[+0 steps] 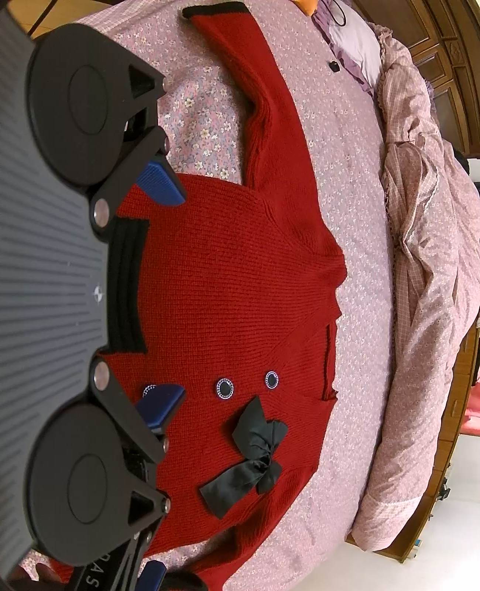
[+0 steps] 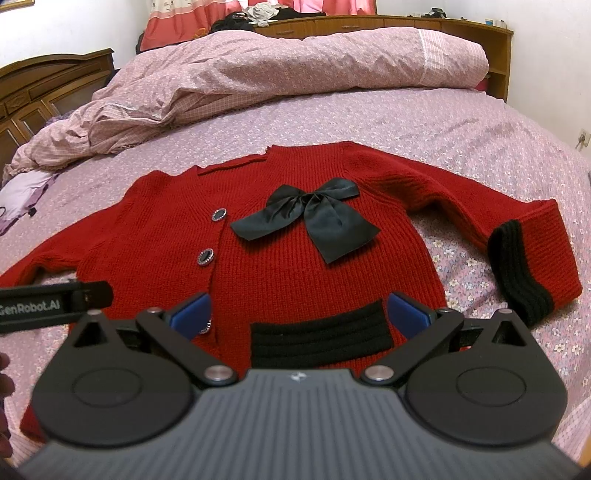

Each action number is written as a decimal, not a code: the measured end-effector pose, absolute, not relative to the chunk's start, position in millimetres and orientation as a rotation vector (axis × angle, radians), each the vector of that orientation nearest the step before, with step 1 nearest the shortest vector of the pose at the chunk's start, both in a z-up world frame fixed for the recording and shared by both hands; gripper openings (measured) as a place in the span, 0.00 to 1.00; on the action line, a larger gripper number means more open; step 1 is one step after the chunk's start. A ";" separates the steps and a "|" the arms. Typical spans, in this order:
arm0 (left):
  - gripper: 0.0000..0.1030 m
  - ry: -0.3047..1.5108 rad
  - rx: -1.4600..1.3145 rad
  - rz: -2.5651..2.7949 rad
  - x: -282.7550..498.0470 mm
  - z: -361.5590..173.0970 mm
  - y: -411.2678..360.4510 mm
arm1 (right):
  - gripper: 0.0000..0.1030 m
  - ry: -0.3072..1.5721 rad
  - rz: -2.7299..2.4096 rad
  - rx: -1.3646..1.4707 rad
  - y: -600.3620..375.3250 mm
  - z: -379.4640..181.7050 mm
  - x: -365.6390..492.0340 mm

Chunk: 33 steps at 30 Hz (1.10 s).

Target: Fold small clothes

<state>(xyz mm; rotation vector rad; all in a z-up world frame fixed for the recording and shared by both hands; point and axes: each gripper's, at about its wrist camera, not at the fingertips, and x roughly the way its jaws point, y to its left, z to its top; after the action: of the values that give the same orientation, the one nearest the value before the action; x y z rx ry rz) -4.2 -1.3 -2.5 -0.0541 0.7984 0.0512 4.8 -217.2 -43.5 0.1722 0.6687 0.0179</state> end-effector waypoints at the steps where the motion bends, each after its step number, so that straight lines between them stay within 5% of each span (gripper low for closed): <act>1: 1.00 0.798 -0.055 0.052 -4.5 -2.0 -1.3 | 1.00 0.669 0.018 0.175 -217.4 -43.2 4.7; 33: 1.00 0.801 -0.071 -0.052 -14.3 -3.7 -1.4 | 1.00 0.707 0.010 0.157 -211.5 -38.5 8.4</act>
<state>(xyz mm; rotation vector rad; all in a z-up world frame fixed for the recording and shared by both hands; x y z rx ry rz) -14.3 -1.4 -3.7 -0.0708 0.8007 -0.0522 8.4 -211.5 -38.5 0.1572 0.7066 0.0102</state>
